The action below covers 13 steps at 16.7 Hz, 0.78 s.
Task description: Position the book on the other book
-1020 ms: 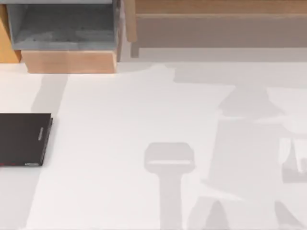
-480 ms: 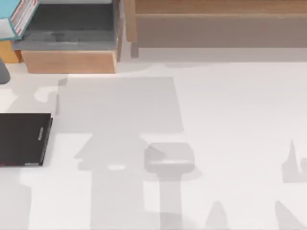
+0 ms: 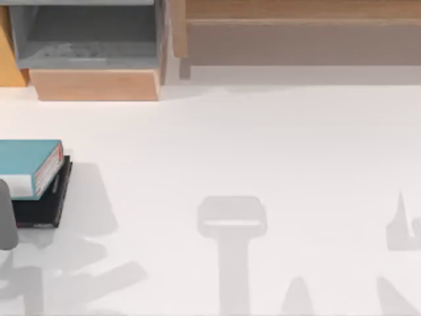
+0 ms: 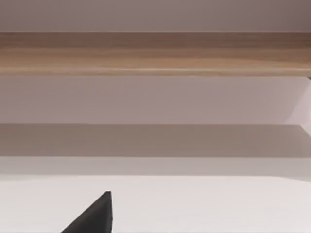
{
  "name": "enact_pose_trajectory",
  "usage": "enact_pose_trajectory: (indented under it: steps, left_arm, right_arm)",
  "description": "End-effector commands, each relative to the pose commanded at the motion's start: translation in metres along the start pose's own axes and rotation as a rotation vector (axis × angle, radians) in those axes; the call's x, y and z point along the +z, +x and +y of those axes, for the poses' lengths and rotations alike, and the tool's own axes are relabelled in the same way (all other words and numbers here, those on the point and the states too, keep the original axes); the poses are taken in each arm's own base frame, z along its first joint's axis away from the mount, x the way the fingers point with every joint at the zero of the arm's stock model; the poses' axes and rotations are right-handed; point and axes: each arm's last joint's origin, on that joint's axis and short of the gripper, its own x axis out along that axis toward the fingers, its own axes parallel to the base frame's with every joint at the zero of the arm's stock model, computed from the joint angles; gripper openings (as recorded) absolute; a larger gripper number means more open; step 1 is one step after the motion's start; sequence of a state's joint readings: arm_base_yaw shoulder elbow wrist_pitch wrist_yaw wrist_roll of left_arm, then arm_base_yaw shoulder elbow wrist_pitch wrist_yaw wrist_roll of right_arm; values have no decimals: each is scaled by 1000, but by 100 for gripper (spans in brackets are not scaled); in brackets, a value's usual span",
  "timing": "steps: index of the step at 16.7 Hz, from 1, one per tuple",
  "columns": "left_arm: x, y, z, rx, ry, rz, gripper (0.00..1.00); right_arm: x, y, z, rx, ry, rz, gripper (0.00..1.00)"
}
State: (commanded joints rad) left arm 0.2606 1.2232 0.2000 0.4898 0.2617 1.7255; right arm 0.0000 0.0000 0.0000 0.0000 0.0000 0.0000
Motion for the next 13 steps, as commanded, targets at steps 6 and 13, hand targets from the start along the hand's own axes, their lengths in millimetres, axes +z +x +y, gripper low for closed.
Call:
enact_pose_trajectory:
  steps: [6, 13]
  left_arm:
    - [1, 0, -3, -8, 6, -2, 0]
    - [0, 4, -3, -11, 2, 0, 0]
  right_arm:
    - [0, 0, 0, 0, 0, 0, 100]
    - [0, 0, 0, 0, 0, 0, 100]
